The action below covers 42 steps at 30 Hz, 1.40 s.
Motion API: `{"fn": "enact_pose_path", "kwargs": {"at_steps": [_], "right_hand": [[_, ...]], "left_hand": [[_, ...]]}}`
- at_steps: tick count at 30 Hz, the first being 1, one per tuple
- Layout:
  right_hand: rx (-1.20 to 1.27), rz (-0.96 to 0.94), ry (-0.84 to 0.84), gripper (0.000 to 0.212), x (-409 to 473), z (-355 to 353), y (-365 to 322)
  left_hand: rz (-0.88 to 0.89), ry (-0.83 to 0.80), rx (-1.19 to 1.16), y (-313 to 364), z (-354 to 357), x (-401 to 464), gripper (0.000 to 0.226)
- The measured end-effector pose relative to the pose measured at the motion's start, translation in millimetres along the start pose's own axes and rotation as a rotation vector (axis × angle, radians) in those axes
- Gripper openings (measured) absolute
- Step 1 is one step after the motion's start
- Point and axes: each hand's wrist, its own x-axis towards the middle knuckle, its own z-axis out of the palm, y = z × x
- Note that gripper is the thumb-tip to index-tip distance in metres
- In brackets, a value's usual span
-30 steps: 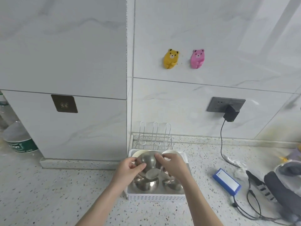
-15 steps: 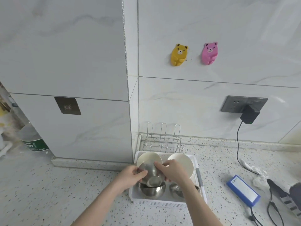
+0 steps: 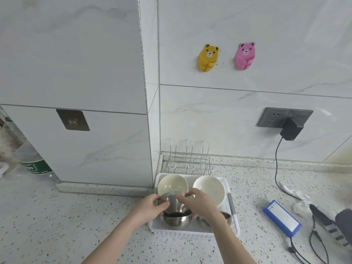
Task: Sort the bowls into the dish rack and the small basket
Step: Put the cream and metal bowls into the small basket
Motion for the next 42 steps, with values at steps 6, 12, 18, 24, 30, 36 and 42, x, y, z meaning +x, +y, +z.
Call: {"fn": "enact_pose_path", "kwargs": {"at_steps": [6,12,18,24,30,36,42], "right_hand": [[-0.127,0.000,-0.015,0.059,-2.6,2.7,-0.7],[-0.127,-0.003,-0.015,0.043,-11.2,2.3,-0.5],[-0.154,-0.002,-0.057,0.044,-19.2,3.5,3.6],[-0.188,0.016,-0.006,0.050,-30.0,13.7,6.7],[-0.192,0.022,0.129,0.052,-35.9,28.6,2.3],[-0.202,0.036,0.203,0.042,-43.2,42.8,-5.0],[-0.129,-0.011,0.140,0.059,-60.3,42.9,-5.1]], "left_hand": [[0.003,0.019,0.024,-3.3,2.9,1.5,0.022],[0.059,0.033,0.082,-1.6,4.9,-3.0,0.010],[0.109,0.013,0.156,-2.1,6.3,-8.1,0.011],[0.105,0.021,0.172,-9.1,9.4,-10.1,0.039],[0.105,0.072,0.118,-13.6,9.7,-10.6,0.037],[0.094,0.116,0.122,-13.6,6.2,-18.5,0.027],[0.077,0.097,0.086,-19.9,5.2,-23.5,0.052]]}}
